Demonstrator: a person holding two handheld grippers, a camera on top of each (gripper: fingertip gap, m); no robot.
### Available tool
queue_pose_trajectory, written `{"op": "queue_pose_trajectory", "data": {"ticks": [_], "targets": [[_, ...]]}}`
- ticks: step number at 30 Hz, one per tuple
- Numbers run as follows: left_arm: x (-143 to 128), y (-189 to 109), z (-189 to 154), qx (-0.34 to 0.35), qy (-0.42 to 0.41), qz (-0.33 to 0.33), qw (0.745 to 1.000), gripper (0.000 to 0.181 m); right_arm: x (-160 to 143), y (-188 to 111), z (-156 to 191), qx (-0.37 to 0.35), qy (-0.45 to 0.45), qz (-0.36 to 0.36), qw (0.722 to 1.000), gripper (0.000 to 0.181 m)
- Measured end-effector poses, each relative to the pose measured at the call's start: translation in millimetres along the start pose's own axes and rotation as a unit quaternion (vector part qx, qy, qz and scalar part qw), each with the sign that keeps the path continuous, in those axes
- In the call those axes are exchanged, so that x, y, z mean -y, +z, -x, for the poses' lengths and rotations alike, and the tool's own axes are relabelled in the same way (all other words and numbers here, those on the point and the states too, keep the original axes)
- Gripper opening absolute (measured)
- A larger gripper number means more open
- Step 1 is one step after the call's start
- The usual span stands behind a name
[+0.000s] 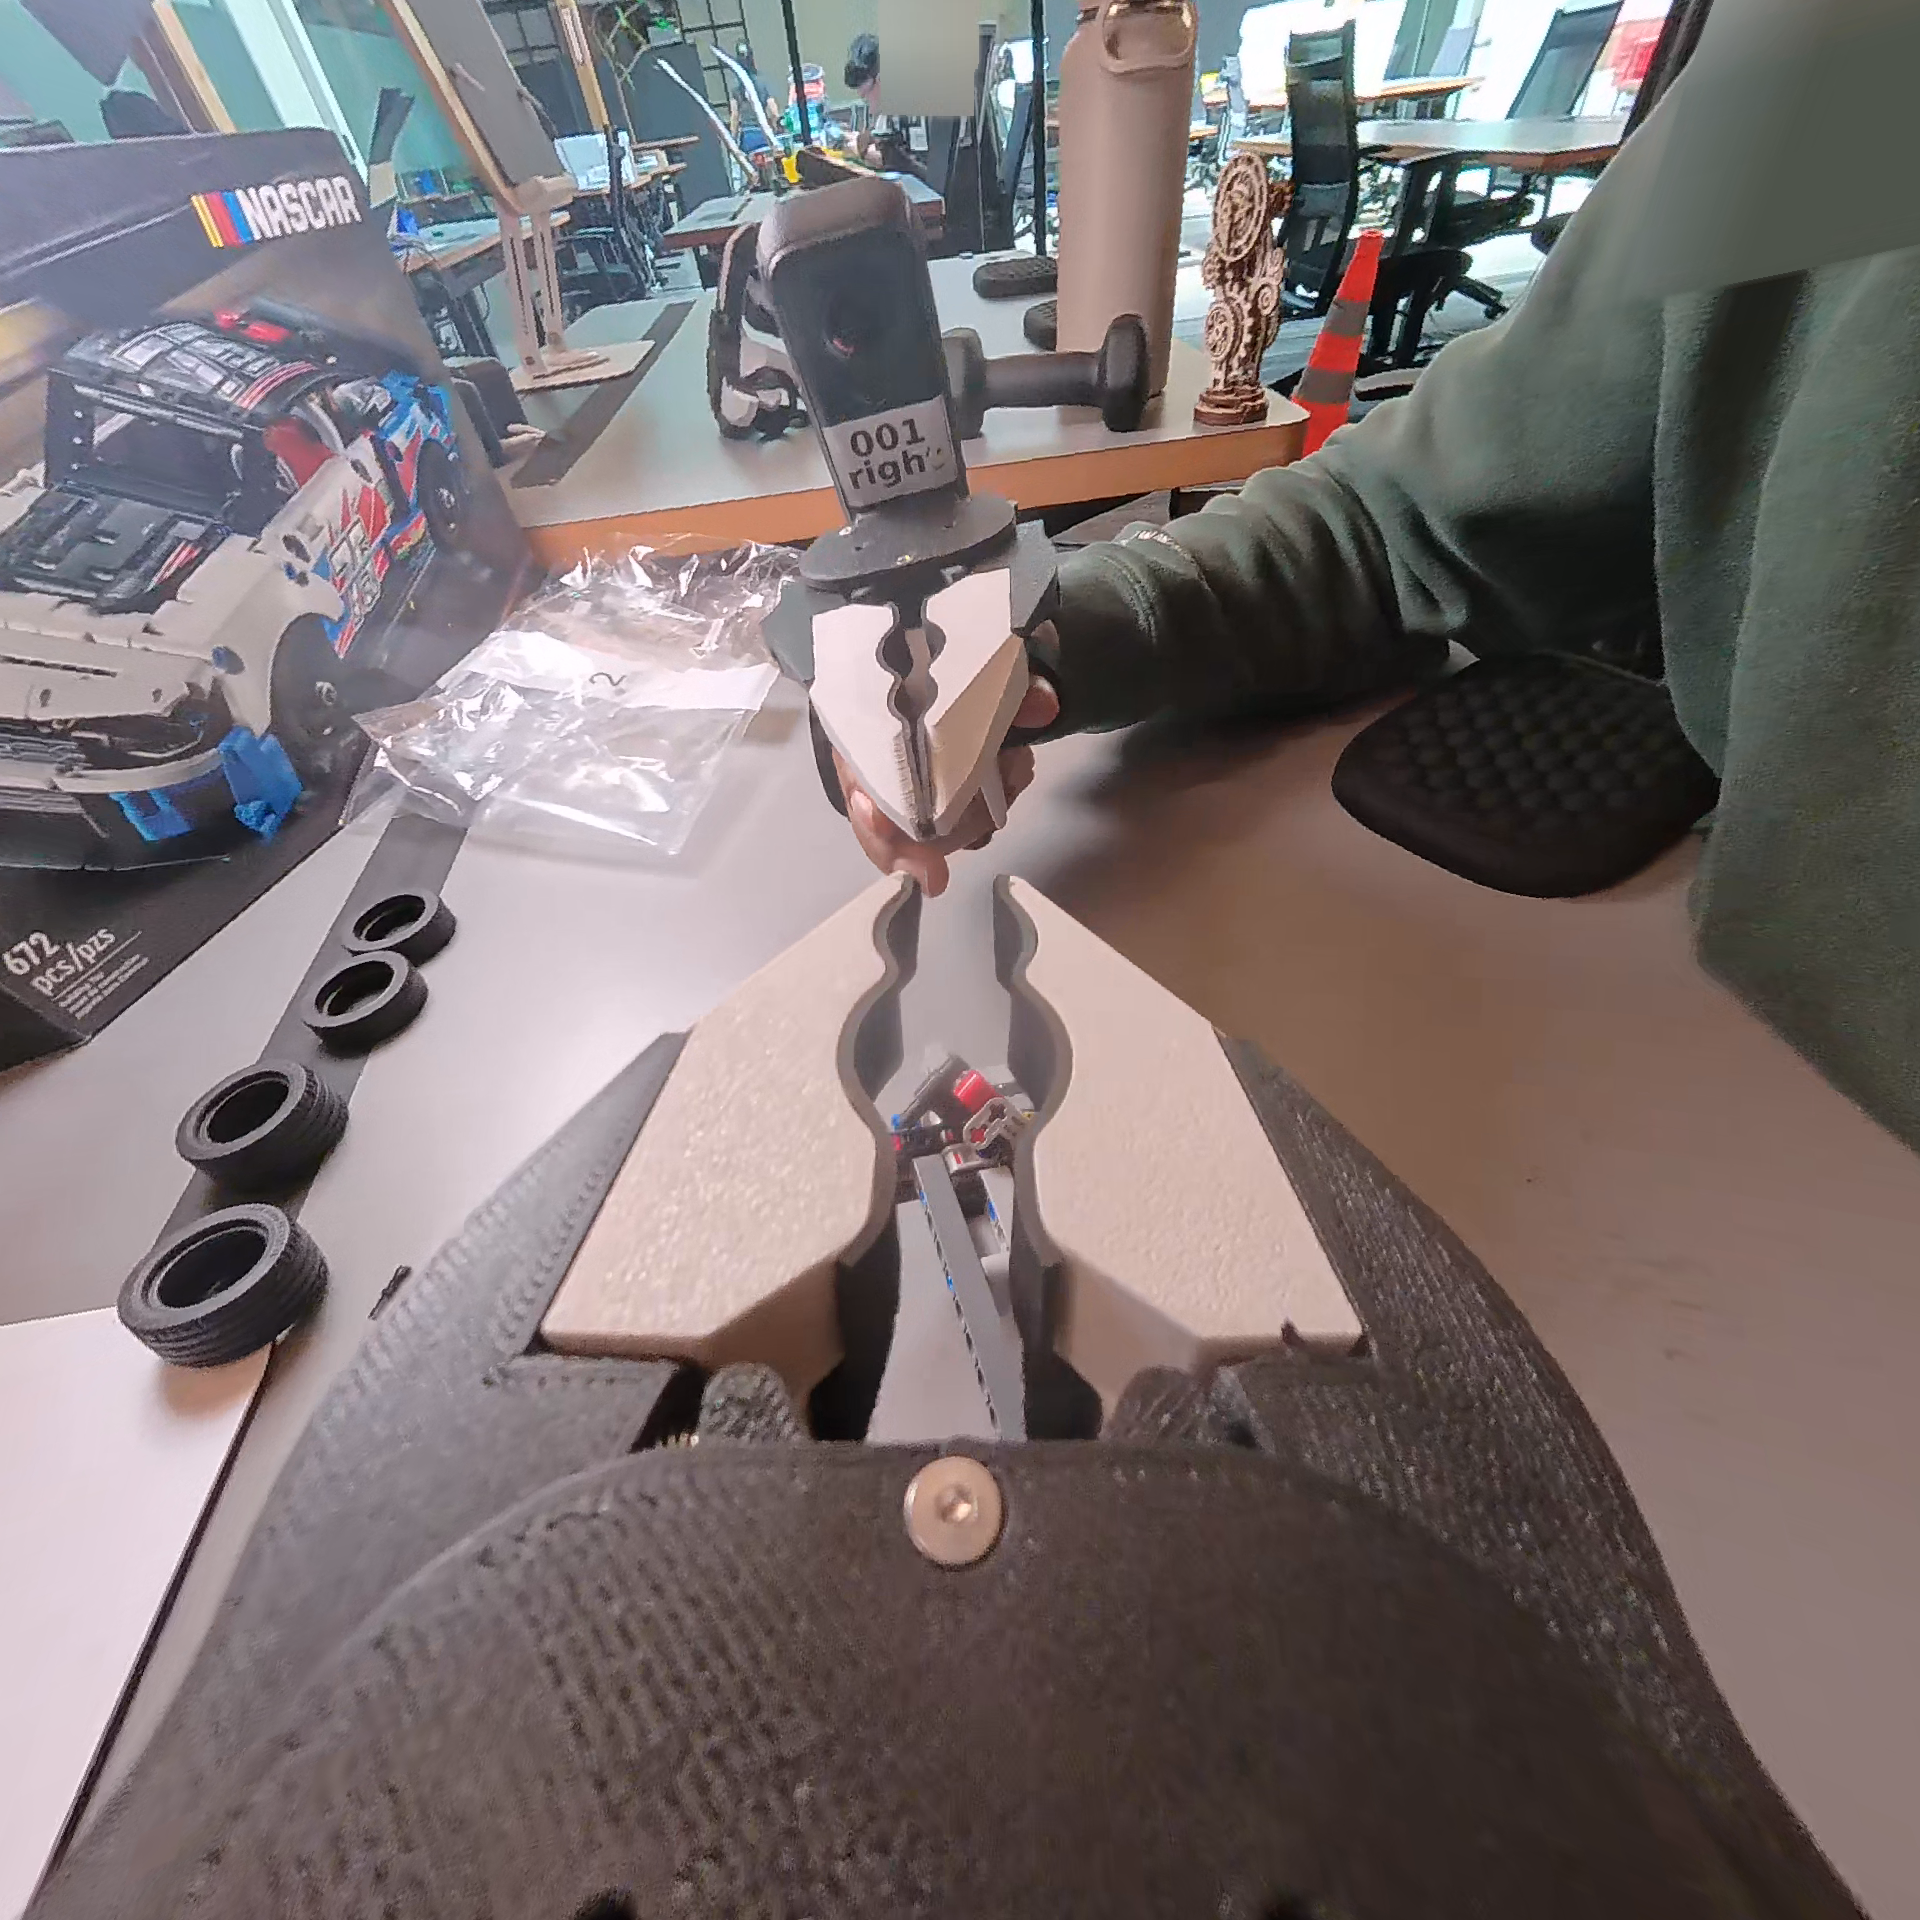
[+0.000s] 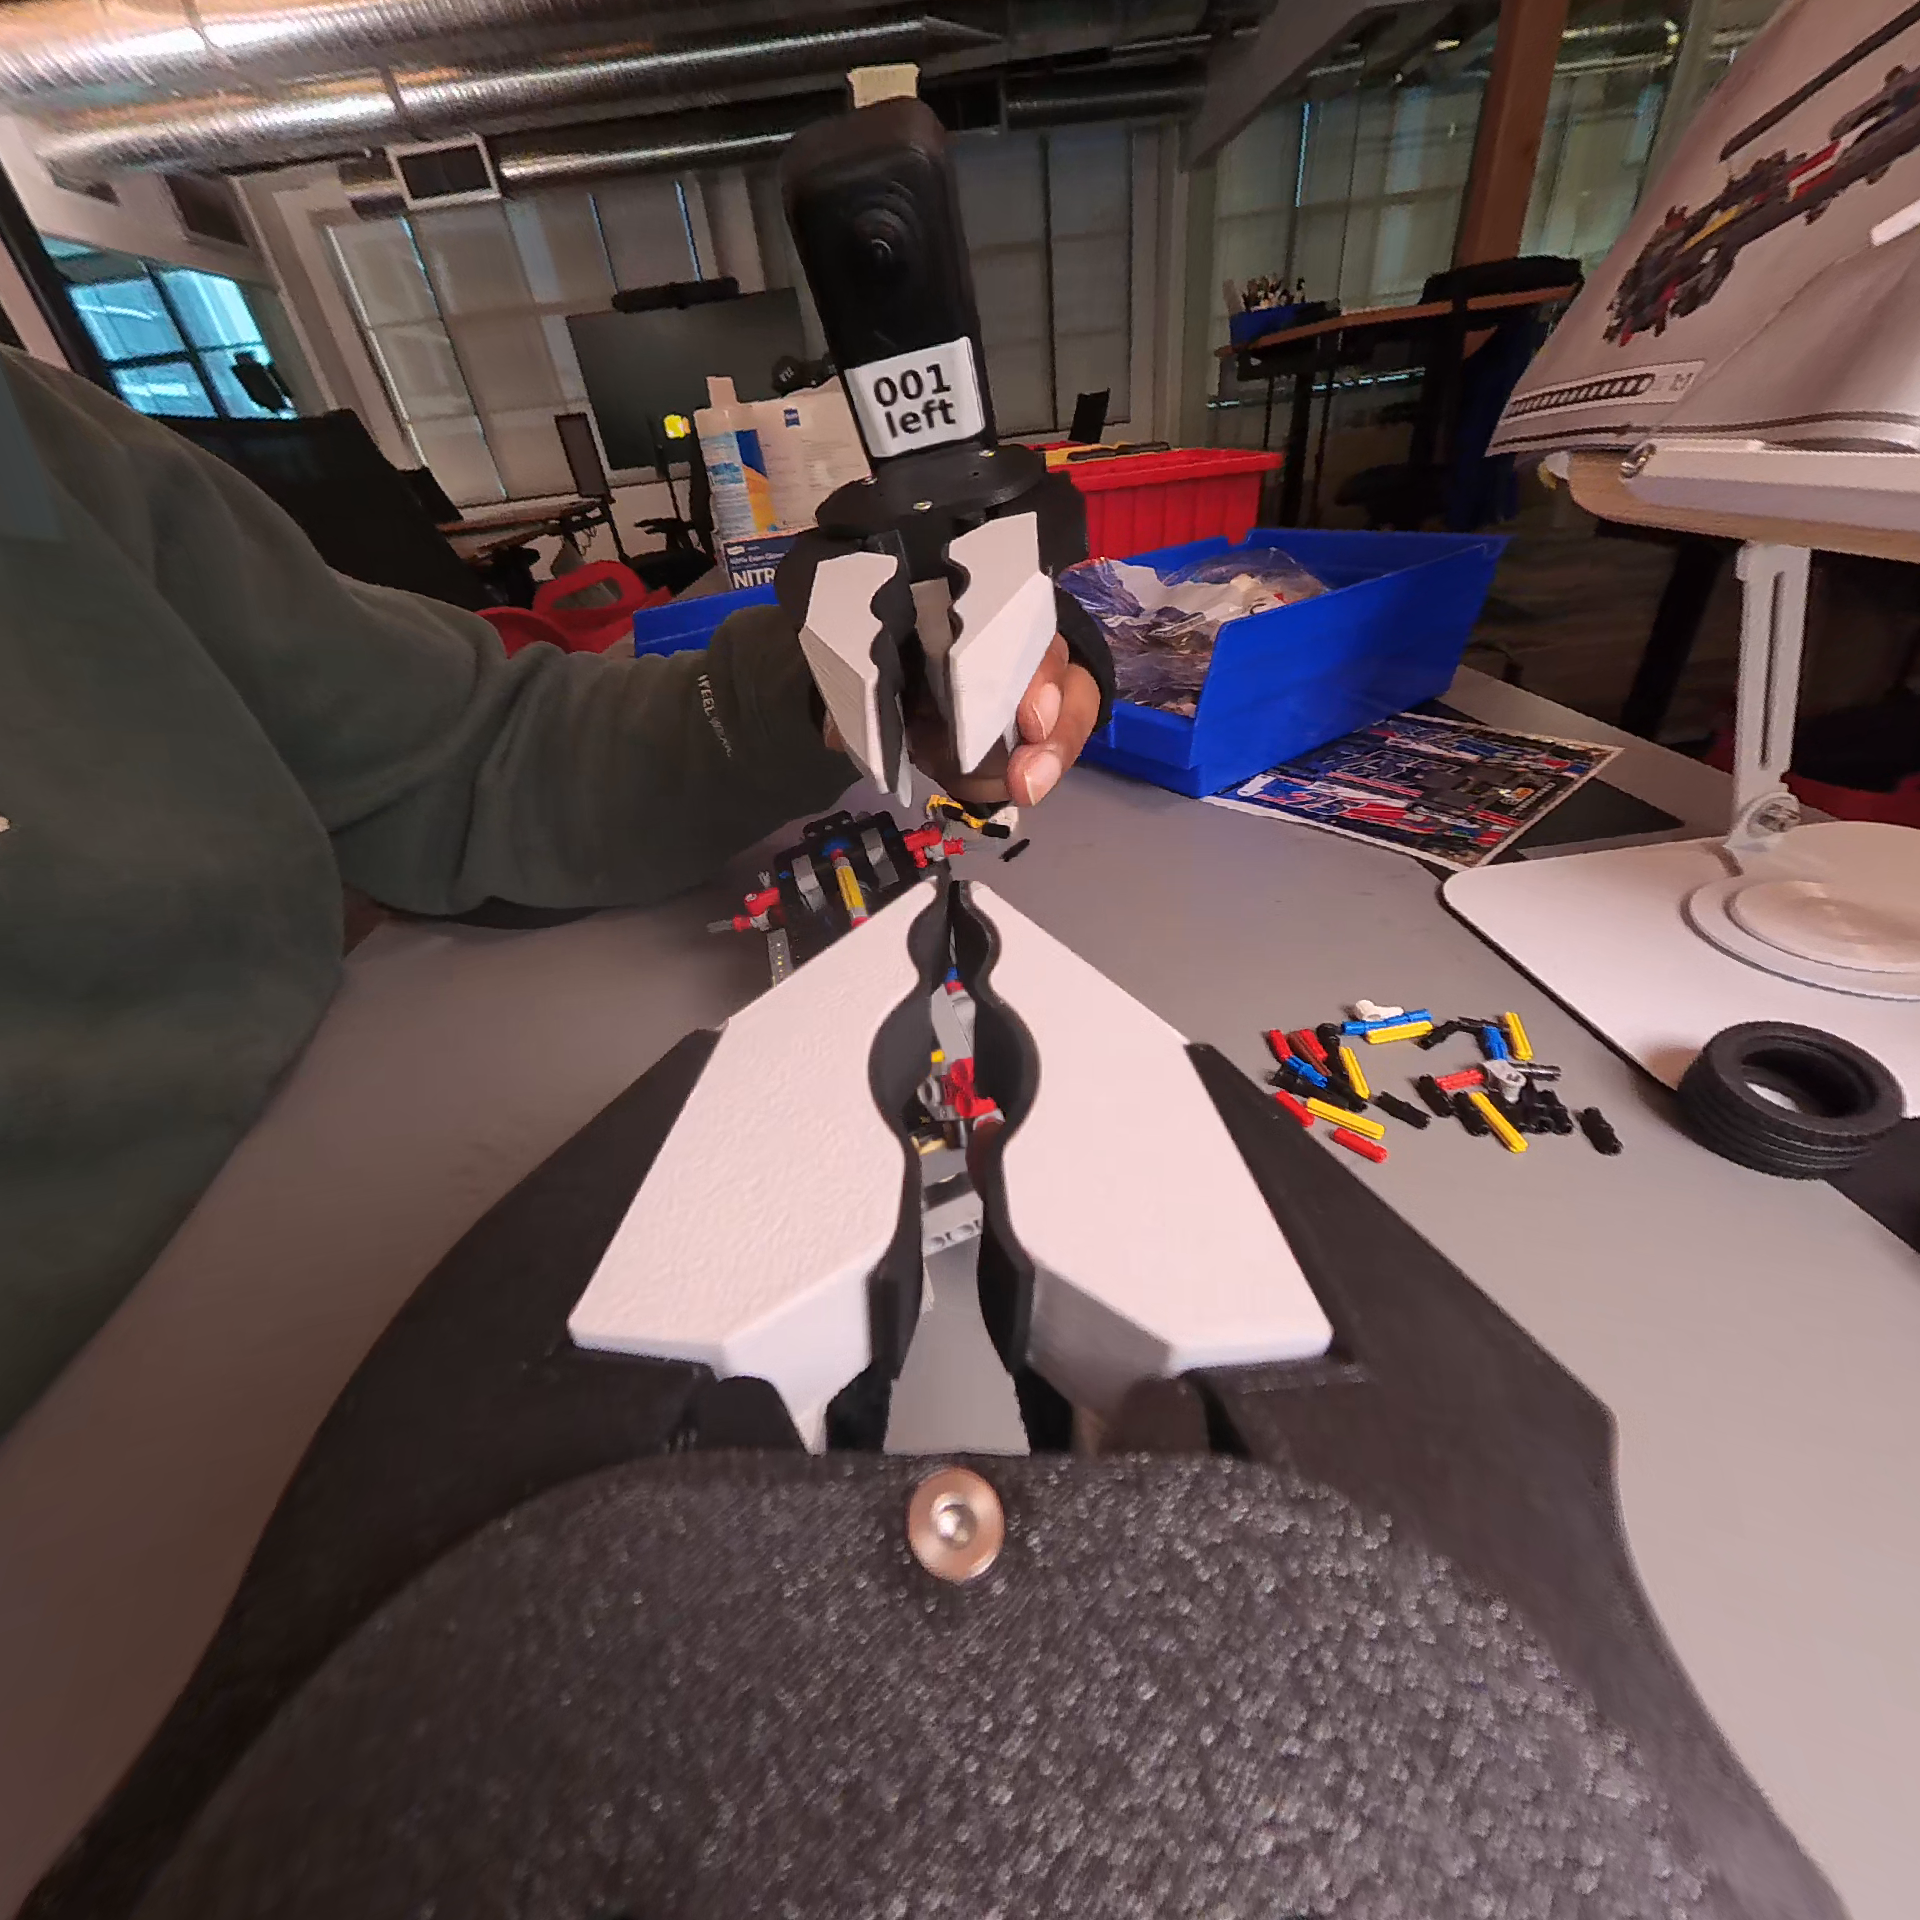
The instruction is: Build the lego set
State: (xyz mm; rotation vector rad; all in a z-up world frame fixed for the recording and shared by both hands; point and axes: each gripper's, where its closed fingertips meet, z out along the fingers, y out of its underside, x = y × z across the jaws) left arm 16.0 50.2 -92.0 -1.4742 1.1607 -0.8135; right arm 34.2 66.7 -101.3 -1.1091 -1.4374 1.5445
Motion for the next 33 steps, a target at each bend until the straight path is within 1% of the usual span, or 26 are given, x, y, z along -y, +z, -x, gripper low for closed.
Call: {"op": "queue_pose_trajectory", "data": {"ticks": [6, 11, 15, 18, 21, 28, 33], "targets": [[-9.7, 1.2, 6.5, 0.011, -0.016, 0.023, 1.0, 0.022, -4.6, -3.4, -13.0, -0.029, 0.006, 0.007, 1.0, 0.0], [-28.1, 1.9, 8.0, 0.004, -0.037, 0.062, 0.997, 0.034, -12.4, -2.8, -16.5, -0.035, 0.009, 0.022, 0.999, 0.007], [-43.7, 3.0, 8.1, -0.003, -0.052, 0.092, 0.994, 0.038, -17.9, -3.4, -19.8, -0.04, 0.012, 0.032, 0.999, 0.009], [-50.5, 1.5, 8.1, -0.007, -0.057, 0.106, 0.993, 0.039, -23.2, -4.5, -23.4, -0.047, 0.012, 0.043, 0.998, 0.01], [-54.6, -4.0, 10.7, -0.004, -0.059, 0.118, 0.991, 0.039, -32.4, -4.1, -25.6, -0.052, 0.009, 0.069, 0.996, 0.01], [-52.1, -16.1, 17.9, 0.018, -0.051, 0.126, 0.991, 0.036, -62.8, 1.5, -21.5, -0.042, -0.002, 0.144, 0.989, 0.015], [-59.9, -14.6, 18.8, 0.023, -0.044, 0.15, 0.987, 0.035, -63.6, 11.2, -10.7, -0.027, 0.009, 0.157, 0.987, 0.021]]}}
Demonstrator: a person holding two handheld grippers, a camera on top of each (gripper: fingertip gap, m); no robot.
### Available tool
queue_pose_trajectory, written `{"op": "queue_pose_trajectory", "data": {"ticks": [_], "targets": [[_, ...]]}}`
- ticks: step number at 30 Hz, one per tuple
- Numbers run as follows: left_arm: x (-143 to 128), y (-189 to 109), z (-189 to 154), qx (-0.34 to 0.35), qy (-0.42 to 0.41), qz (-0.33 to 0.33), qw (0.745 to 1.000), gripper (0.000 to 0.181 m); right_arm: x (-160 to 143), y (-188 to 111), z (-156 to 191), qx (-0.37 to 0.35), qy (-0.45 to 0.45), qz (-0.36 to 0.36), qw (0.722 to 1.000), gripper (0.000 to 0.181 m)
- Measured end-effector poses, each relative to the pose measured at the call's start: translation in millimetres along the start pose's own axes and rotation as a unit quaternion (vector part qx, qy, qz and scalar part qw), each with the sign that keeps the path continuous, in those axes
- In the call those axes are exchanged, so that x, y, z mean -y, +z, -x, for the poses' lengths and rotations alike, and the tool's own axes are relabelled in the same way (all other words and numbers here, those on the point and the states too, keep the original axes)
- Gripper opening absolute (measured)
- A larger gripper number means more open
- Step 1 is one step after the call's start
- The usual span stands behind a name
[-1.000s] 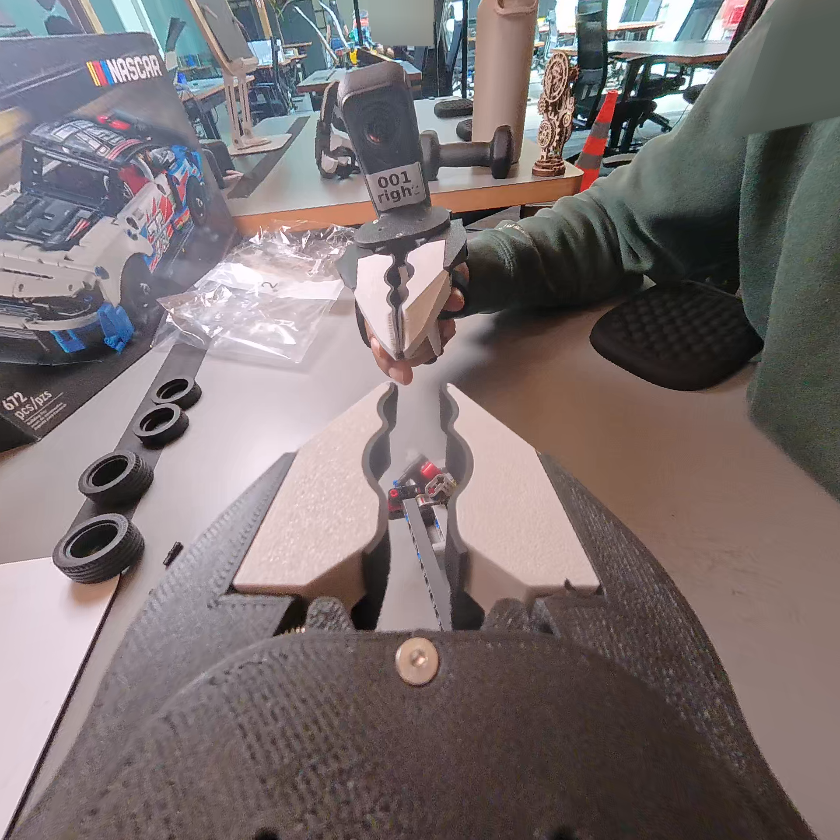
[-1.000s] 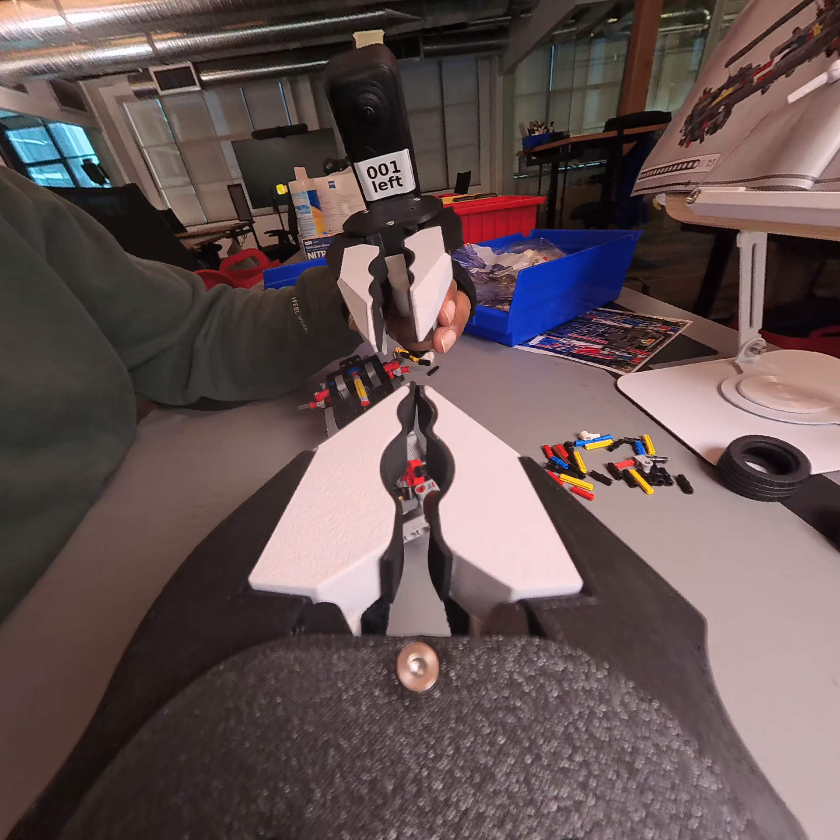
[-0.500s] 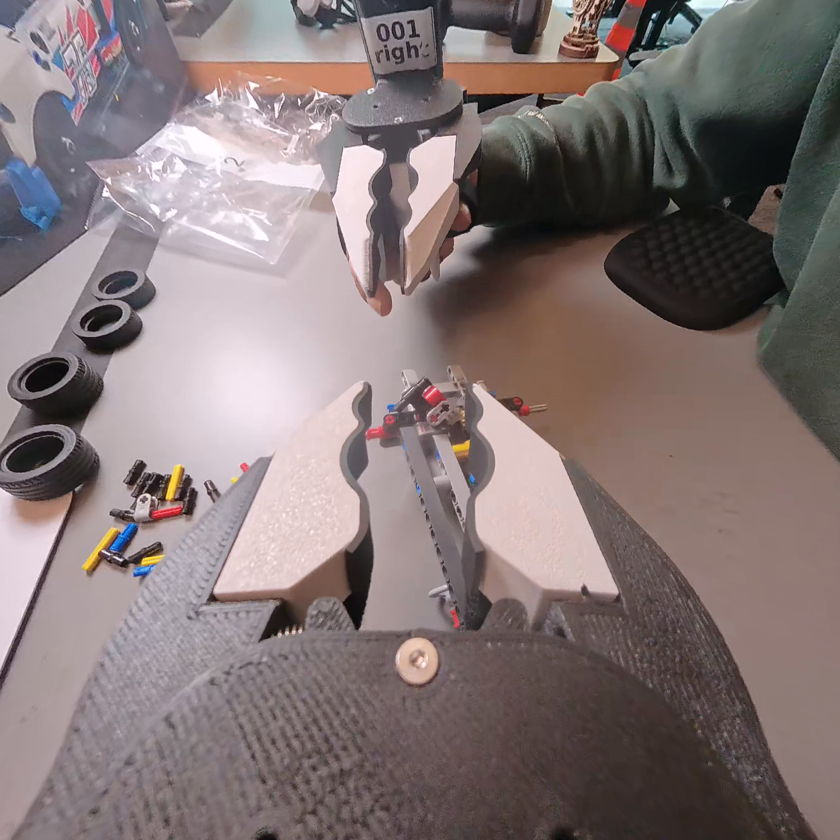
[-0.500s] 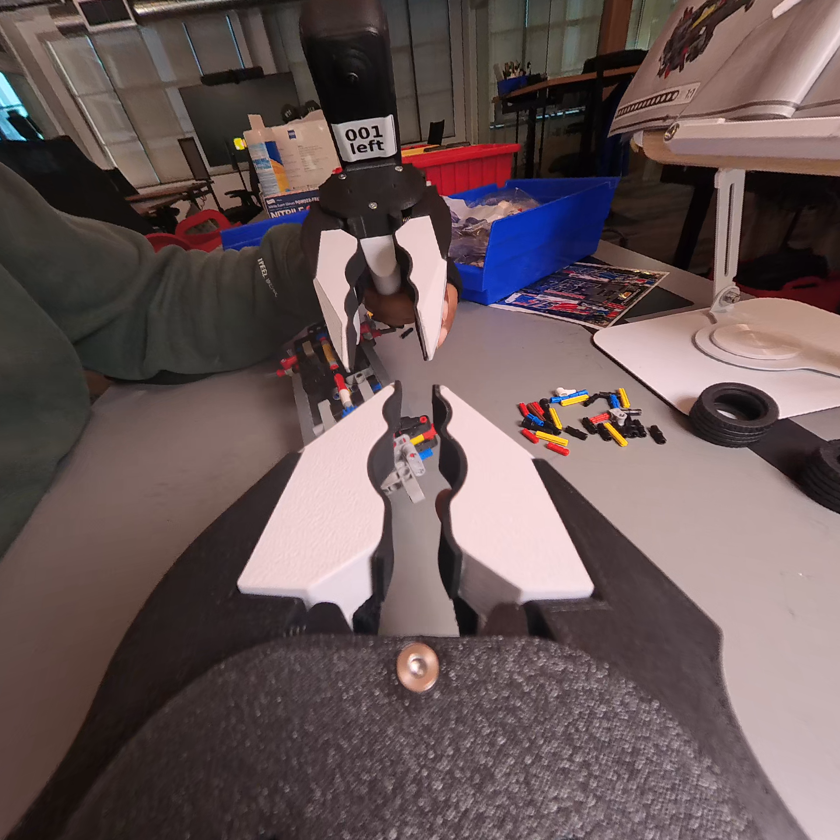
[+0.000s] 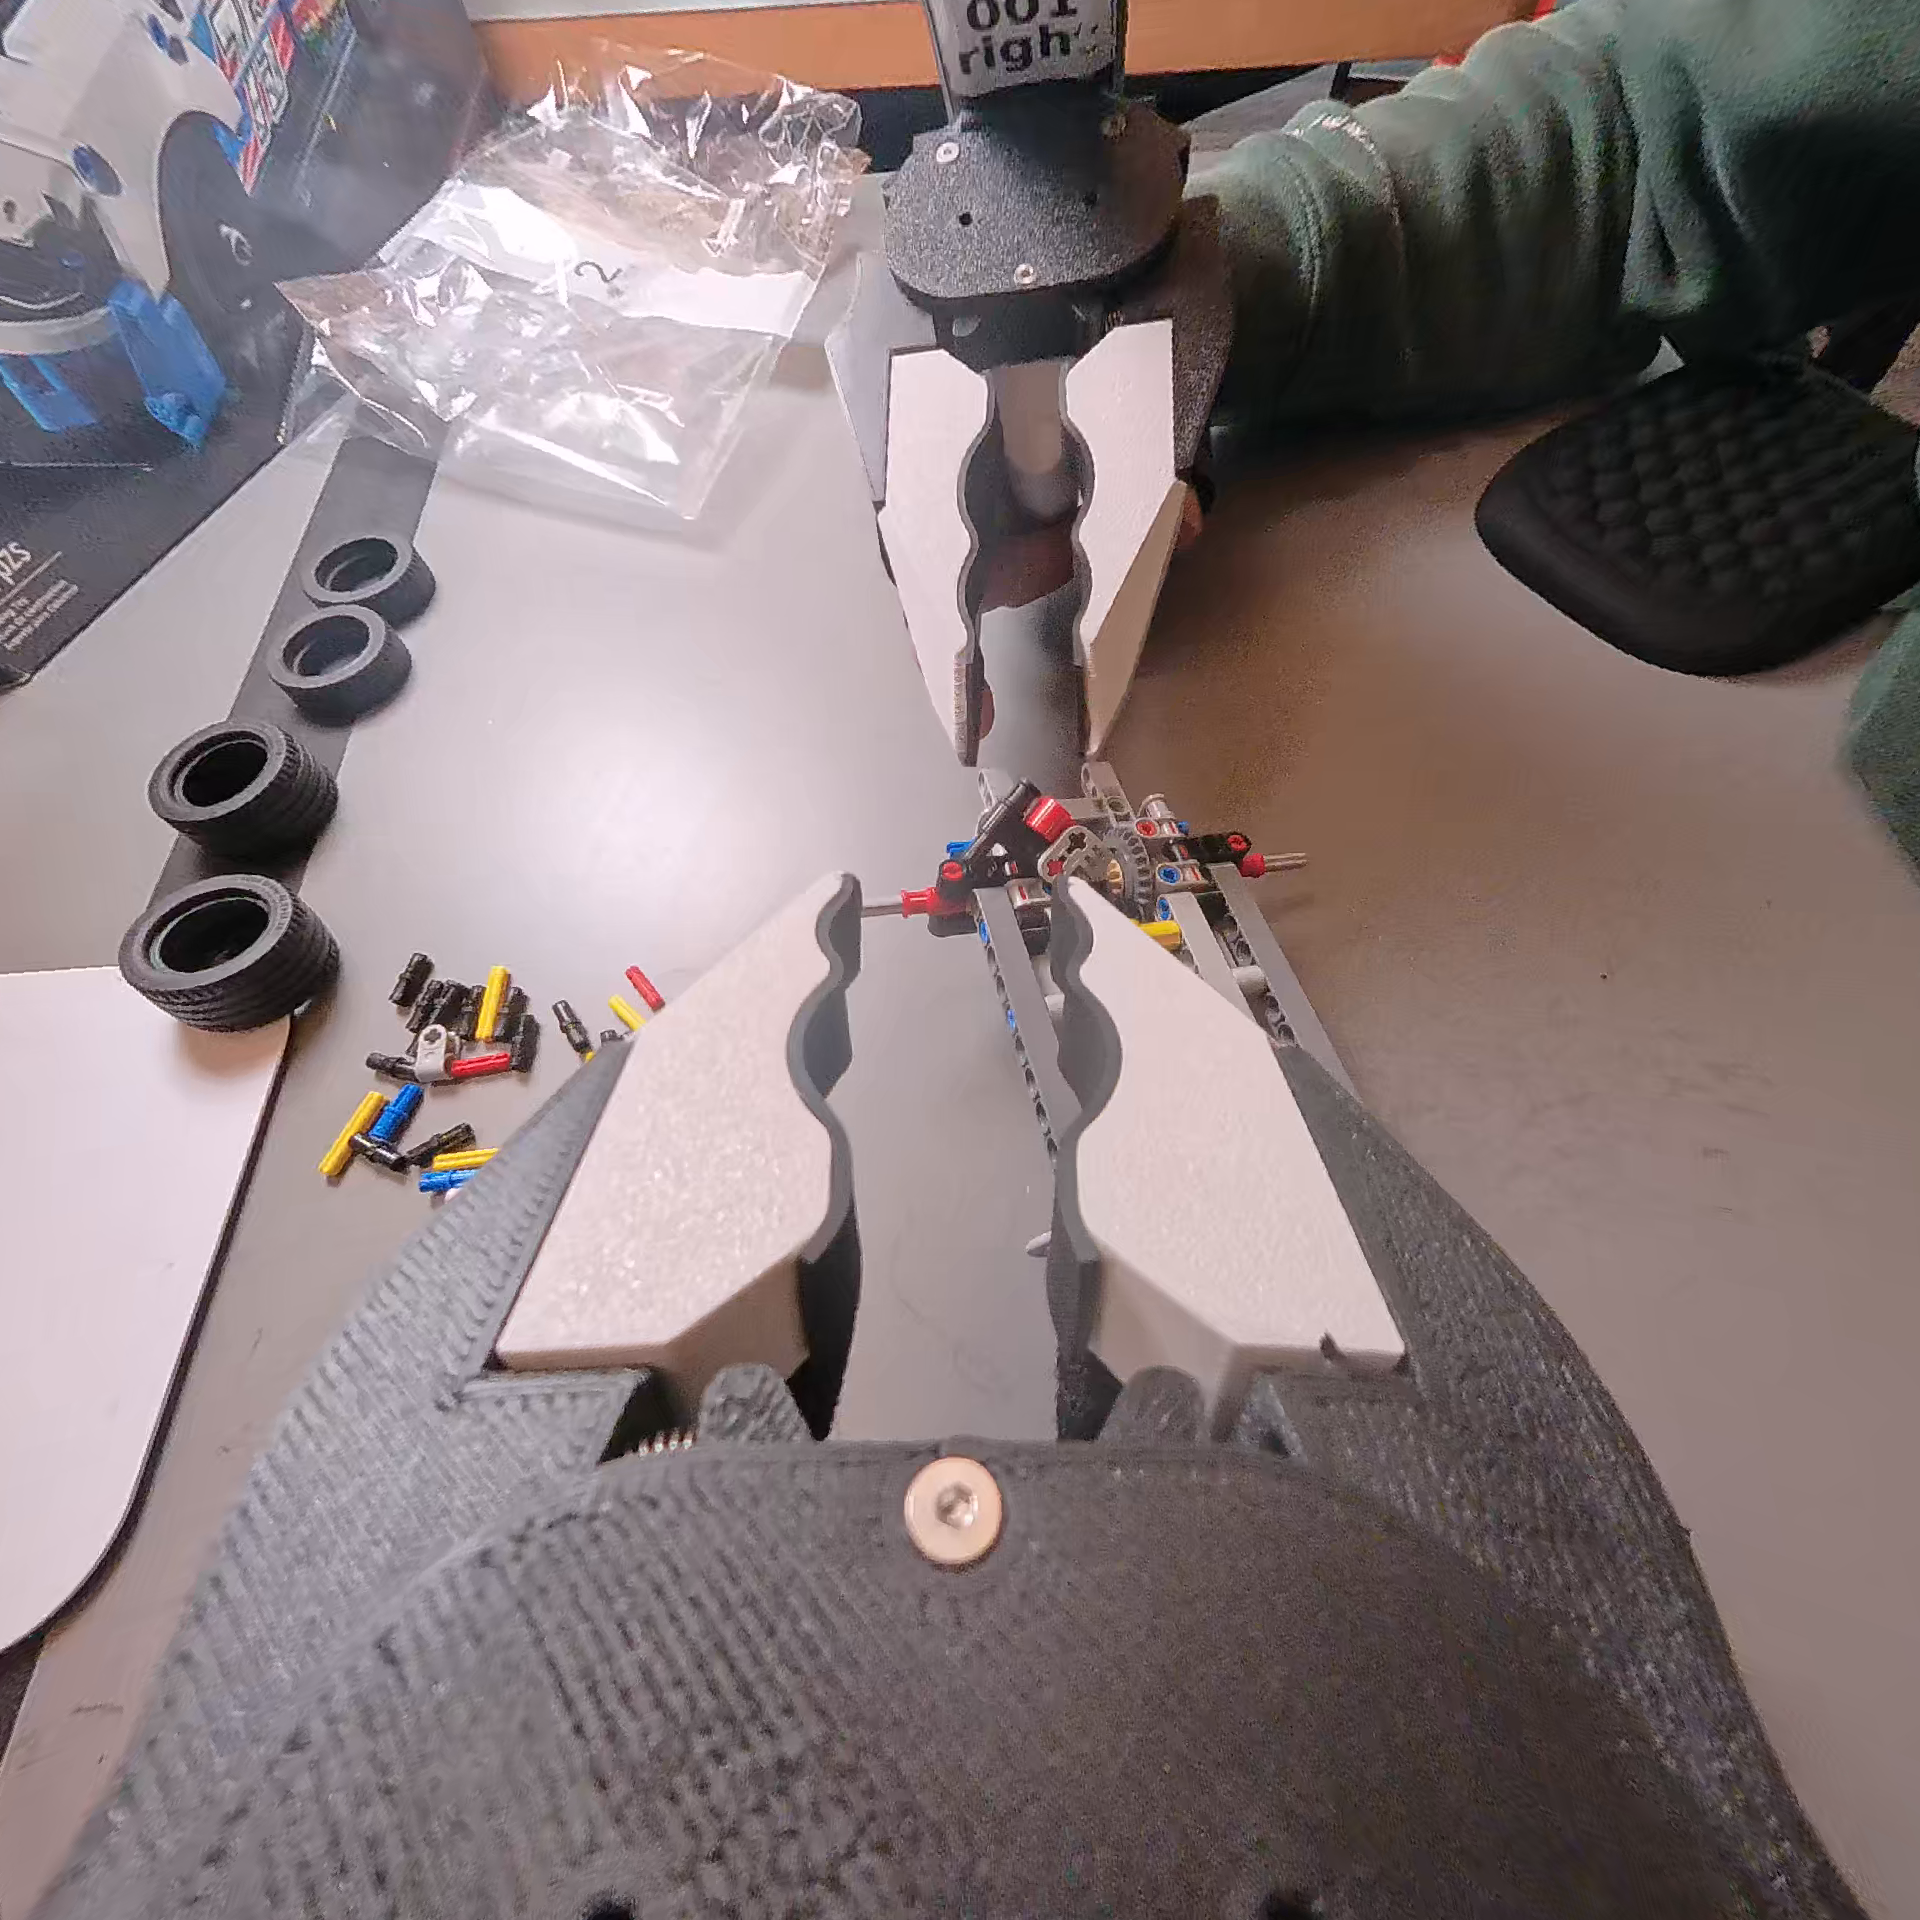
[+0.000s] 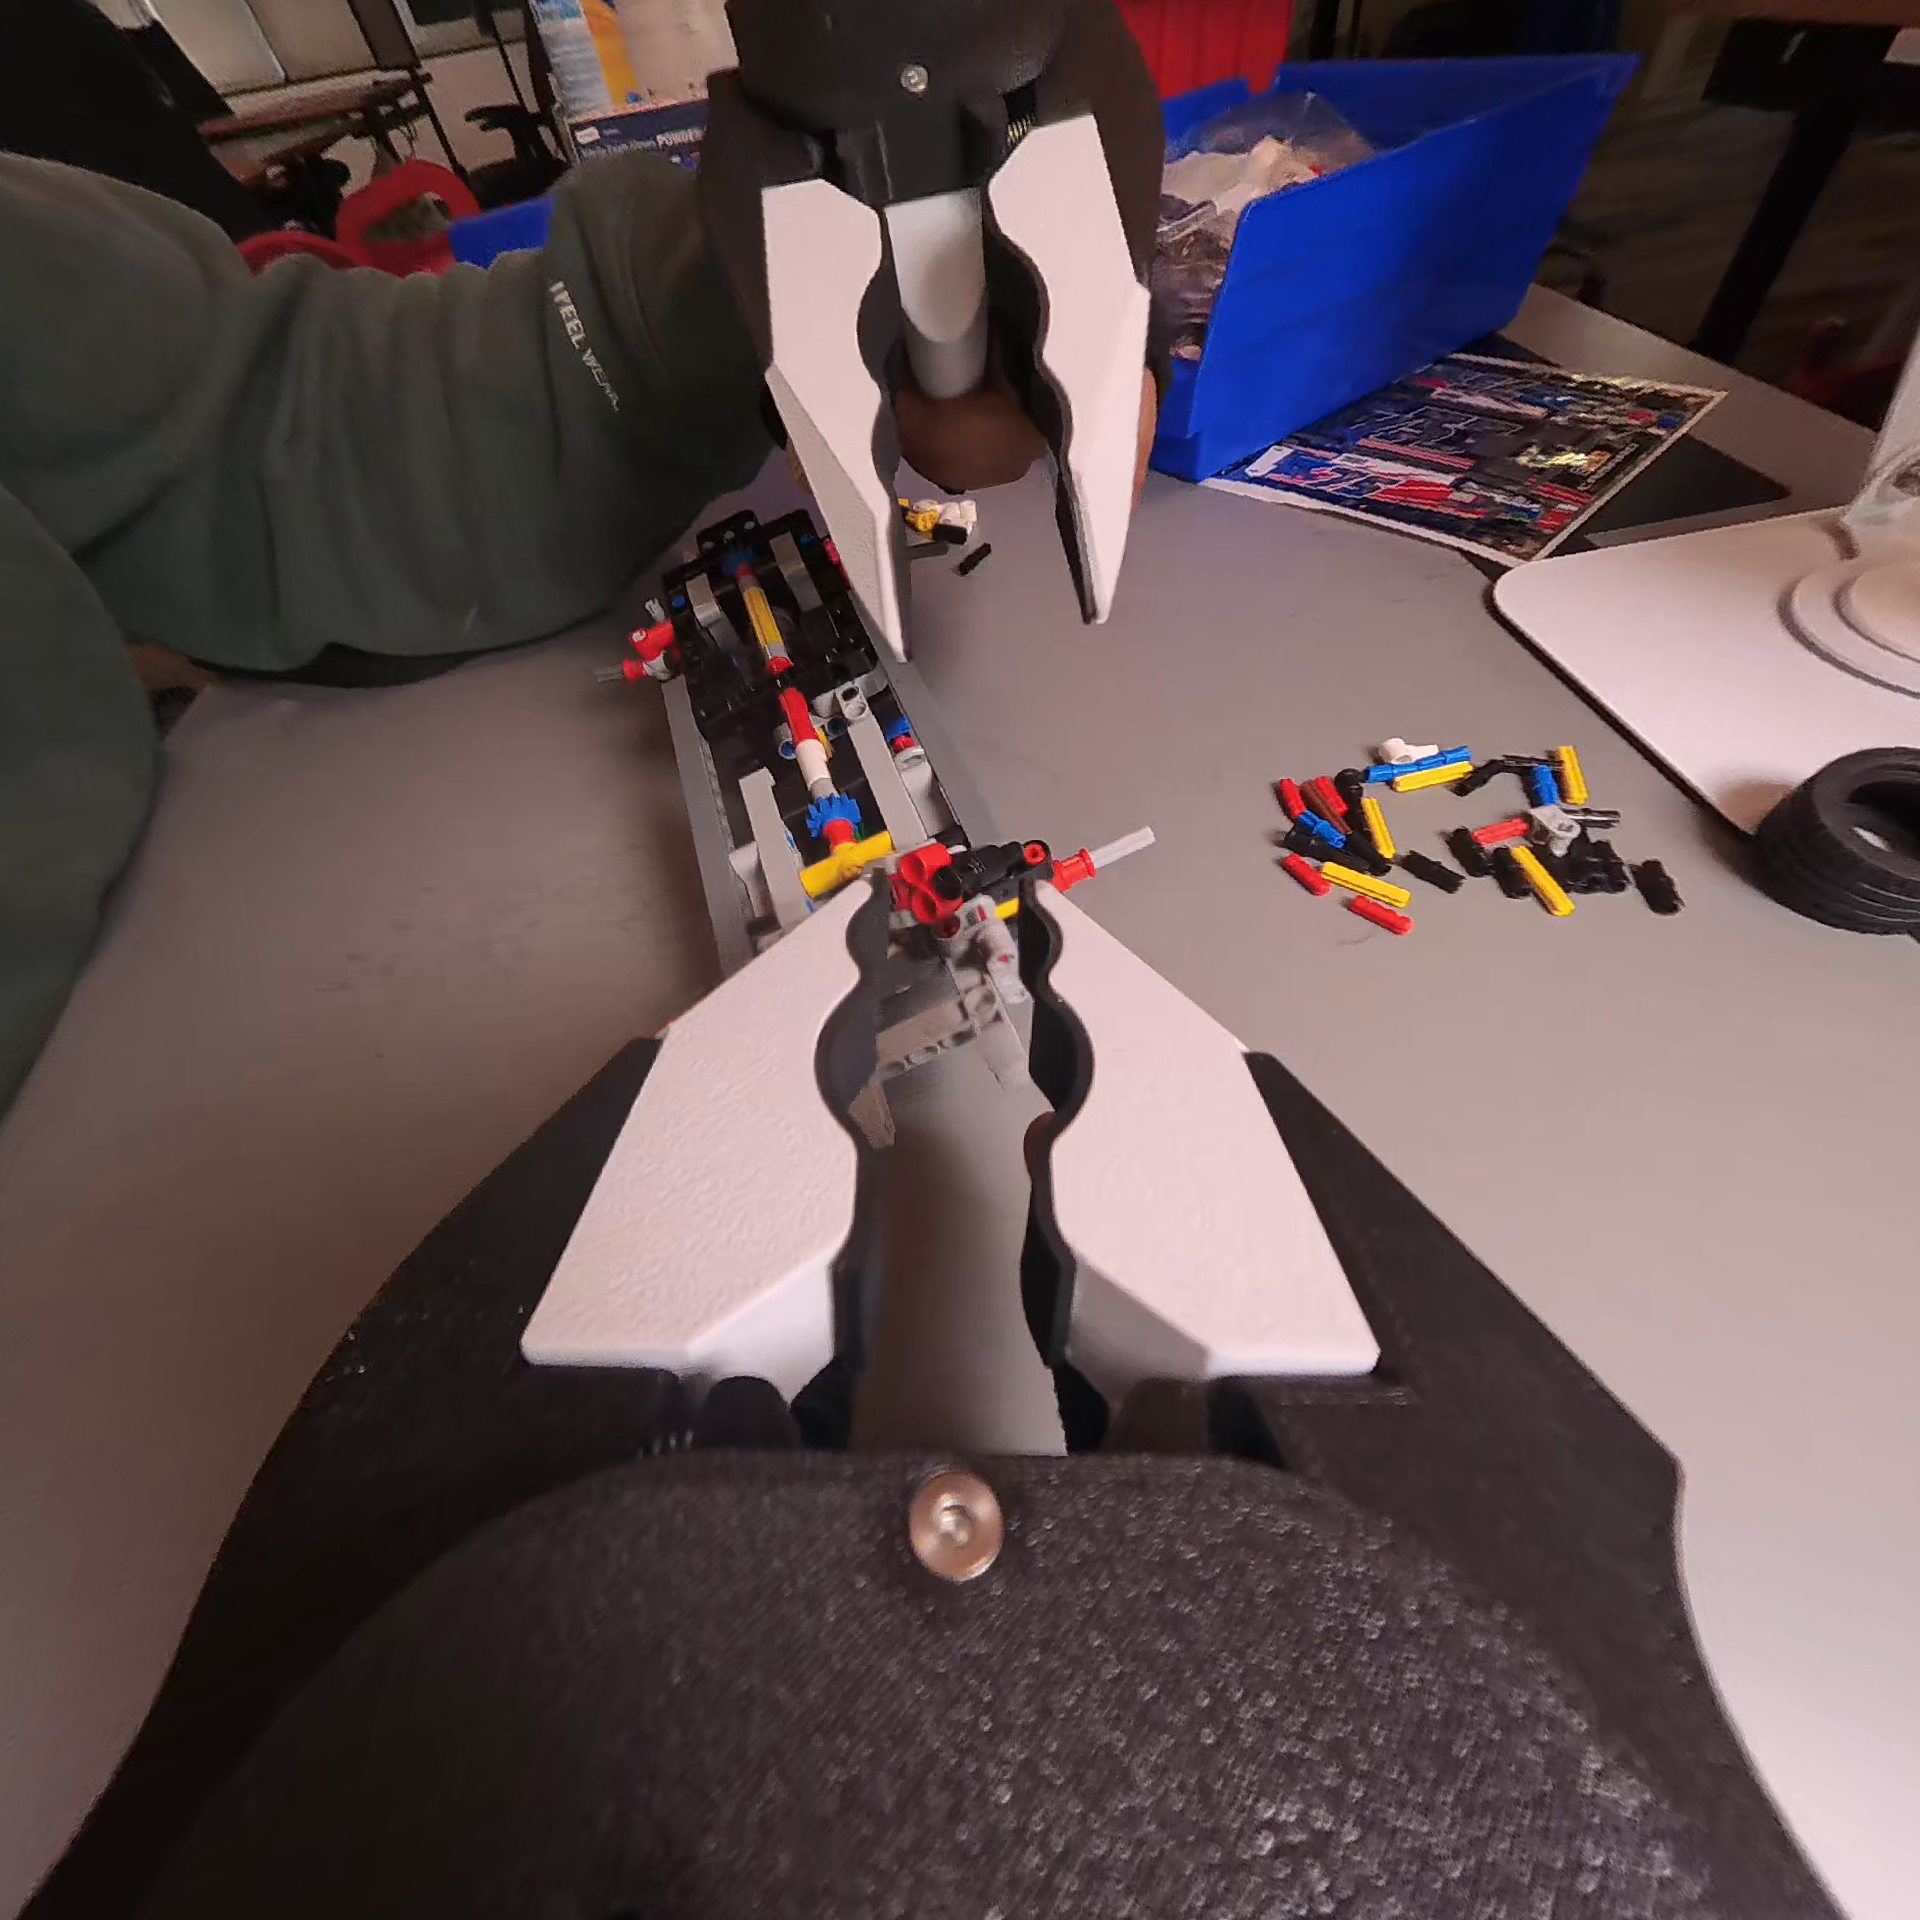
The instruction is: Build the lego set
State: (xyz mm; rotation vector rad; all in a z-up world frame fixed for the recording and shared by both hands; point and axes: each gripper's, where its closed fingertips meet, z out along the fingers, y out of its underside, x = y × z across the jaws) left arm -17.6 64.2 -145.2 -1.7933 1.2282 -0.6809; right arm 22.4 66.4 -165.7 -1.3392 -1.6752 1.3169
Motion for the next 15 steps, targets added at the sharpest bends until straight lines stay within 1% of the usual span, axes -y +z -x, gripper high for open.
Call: {"op": "queue_pose_trajectory", "data": {"ticks": [3, 4, 6, 7, 11, 15], "targets": [[-1.7, 1.5, -1.2, -0.002, 0.003, 0.007, 1.0, 0.035, -1.9, 7.5, 2.5, -0.002, 0.013, 0.02, 1.0, 0.025], [-1.7, 1.7, -1.7, -0.002, 0.004, 0.008, 1.0, 0.034, -3.1, 9.5, 2.6, -0.004, 0.015, 0.024, 1.0, 0.023], [-1.2, 1.5, -2.5, -0.003, 0.006, 0.009, 1.0, 0.034, -4.3, 11.3, 2.8, -0.005, 0.017, 0.023, 1.0, 0.01], [-0.7, 1.3, -3.1, -0.004, 0.007, 0.008, 1.0, 0.034, -4.4, 11.6, 3.3, -0.004, 0.017, 0.021, 1.0, 0.007], [-0.3, 3.2, -5.9, -0.009, 0.009, 0.01, 1.0, 0.033, -4.7, 10.7, 4.4, 0.002, 0.018, 0.02, 1.0, 0.0], [-1.9, 8.6, -10.6, -0.018, 0.011, 0.015, 1.0, 0.033, -3.4, 9.0, 9.1, 0.022, 0.024, 0.012, 0.999, 0.0]]}}
